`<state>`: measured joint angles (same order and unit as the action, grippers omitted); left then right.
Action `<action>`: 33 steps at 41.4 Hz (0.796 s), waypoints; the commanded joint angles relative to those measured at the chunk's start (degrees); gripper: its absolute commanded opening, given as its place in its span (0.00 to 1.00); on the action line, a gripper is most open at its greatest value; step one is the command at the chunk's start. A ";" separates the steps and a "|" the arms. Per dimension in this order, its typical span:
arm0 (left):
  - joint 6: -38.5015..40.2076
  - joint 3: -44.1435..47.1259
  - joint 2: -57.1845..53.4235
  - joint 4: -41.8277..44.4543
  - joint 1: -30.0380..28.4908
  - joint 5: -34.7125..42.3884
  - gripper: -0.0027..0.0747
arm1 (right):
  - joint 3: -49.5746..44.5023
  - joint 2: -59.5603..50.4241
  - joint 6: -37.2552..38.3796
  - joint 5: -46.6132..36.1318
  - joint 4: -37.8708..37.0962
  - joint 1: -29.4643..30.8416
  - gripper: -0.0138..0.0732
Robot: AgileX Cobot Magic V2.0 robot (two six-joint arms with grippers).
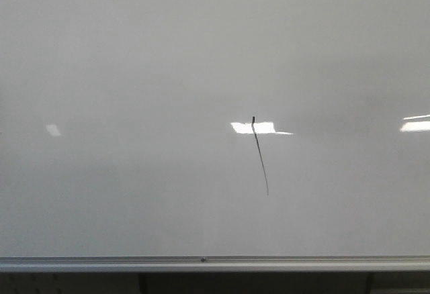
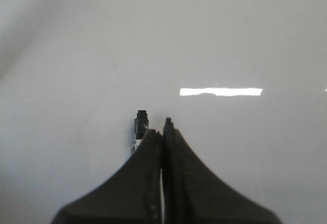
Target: Write number 1 on whiteboard
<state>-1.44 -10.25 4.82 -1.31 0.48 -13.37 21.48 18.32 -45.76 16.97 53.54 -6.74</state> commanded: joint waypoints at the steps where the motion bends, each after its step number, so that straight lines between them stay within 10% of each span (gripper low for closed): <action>1: 2.10 3.10 -2.67 0.77 0.31 6.89 0.01 | 1.56 0.28 -0.36 -2.38 1.28 0.28 0.09; 33: 2.10 12.08 -6.14 0.77 0.22 8.80 0.01 | 1.56 0.41 -0.36 -2.11 1.28 0.28 0.09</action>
<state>0.00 0.57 -0.36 -0.62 0.48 -9.39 21.48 18.32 -45.76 17.28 53.68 -6.74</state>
